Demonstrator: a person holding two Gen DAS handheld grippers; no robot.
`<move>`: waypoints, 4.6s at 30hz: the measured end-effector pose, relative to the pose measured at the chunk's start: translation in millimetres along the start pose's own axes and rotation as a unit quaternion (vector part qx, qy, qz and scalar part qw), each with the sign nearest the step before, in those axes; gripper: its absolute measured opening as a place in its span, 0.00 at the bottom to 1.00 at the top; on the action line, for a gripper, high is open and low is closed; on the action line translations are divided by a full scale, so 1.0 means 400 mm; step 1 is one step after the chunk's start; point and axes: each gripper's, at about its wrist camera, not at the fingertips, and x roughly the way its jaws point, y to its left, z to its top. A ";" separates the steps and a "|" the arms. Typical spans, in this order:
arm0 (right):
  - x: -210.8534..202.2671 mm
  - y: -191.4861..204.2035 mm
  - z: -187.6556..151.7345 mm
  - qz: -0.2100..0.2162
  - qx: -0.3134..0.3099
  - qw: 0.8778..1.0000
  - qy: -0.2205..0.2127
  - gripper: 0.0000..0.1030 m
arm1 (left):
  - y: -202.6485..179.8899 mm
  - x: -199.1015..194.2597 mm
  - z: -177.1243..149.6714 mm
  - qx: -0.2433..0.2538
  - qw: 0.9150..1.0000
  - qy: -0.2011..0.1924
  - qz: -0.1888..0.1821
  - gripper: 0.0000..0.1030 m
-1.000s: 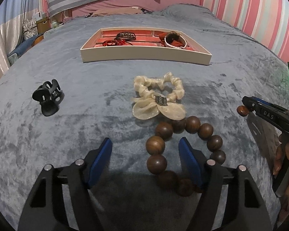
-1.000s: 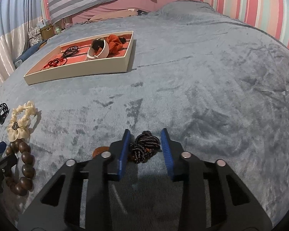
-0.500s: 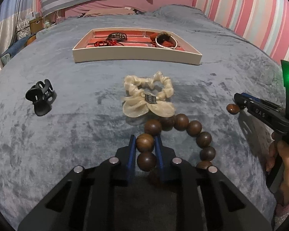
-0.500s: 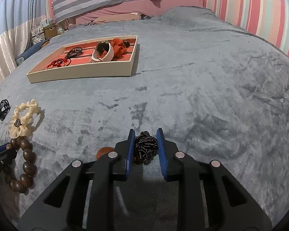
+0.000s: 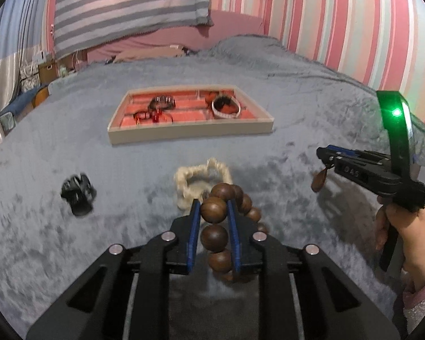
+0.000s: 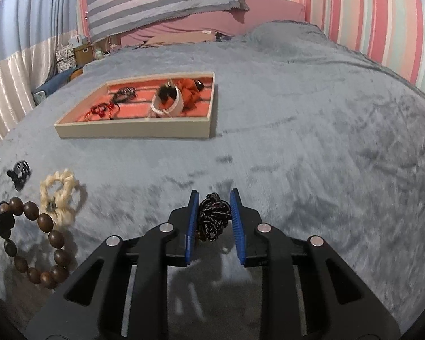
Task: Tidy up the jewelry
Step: 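Carry both items over the tray and open both tools to drop them, then move the left tool toward the black claw clip while the right tool approaches the cream scrunchie, then grasp the black claw clip with the left tool while the right tool grasps the cream scrunchie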
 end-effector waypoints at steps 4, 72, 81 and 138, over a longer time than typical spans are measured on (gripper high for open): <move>-0.005 0.010 0.057 0.011 -0.001 1.000 -0.012 0.22 | 0.016 -0.015 0.064 0.001 1.000 -0.020 0.002 0.19; 0.157 0.096 0.337 0.015 -0.009 0.999 -0.037 0.96 | 0.342 0.172 0.415 -0.056 0.990 -0.049 0.122 0.92; 0.029 0.181 0.210 -0.030 -0.031 0.998 -0.052 0.96 | 0.356 -0.033 0.273 -0.030 0.985 -0.076 0.154 0.96; 0.171 0.358 -0.005 0.039 -0.044 0.996 0.073 0.09 | 0.425 0.150 0.005 -0.063 0.993 0.046 0.090 0.44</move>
